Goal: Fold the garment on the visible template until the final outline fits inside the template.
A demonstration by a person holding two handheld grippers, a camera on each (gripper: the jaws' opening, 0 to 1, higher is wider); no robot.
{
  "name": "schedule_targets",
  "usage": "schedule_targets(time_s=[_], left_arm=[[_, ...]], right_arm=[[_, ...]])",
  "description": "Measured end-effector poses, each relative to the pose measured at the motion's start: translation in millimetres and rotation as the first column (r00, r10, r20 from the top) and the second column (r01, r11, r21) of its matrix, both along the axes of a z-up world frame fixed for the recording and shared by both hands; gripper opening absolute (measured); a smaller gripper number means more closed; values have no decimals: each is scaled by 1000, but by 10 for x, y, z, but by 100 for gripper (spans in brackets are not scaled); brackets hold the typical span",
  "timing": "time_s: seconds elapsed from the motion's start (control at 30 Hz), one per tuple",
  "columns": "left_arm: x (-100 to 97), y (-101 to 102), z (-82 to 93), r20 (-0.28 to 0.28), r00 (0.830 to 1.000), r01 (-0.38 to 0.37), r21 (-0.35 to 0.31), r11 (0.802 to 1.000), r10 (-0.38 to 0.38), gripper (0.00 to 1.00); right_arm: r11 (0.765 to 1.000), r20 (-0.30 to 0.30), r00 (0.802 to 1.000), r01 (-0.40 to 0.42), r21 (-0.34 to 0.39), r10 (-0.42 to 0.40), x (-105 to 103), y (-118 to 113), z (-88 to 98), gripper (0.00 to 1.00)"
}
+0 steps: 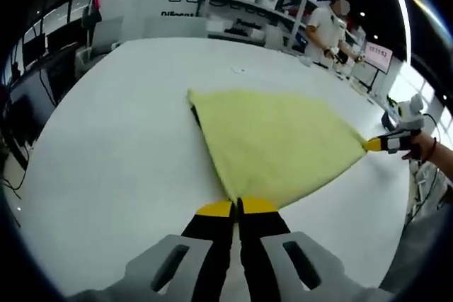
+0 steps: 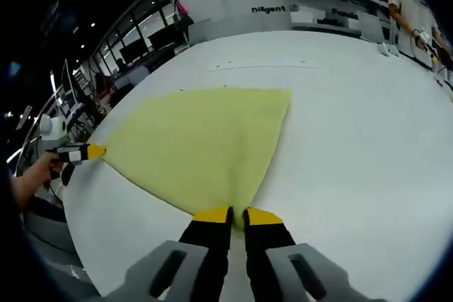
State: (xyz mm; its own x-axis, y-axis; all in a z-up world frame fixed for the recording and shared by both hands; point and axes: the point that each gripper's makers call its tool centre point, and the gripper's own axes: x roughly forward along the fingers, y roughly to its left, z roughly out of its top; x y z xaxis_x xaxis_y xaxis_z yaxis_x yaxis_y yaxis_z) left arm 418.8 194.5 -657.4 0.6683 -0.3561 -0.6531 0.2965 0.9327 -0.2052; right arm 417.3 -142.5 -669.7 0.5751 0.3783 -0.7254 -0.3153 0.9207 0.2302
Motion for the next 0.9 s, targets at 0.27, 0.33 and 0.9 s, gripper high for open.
schedule_targets(time_s=[0.27,0.33,0.9], left_arm=[[-133,28,-28,6,999,43,36,998,-43,3],[-174,48,-32,6,999,42,36,998,-42,3],[-571,159,-67,-15,999,29,29,999,-28,3]], right_arm=[[999,-10,999,-35,-29,34,-125,23,-3,0],[999,-17,999,-40,-31,39,-172,33,-8,0],[998,-34,998,-59,-32,57,-524,112,-11,0]])
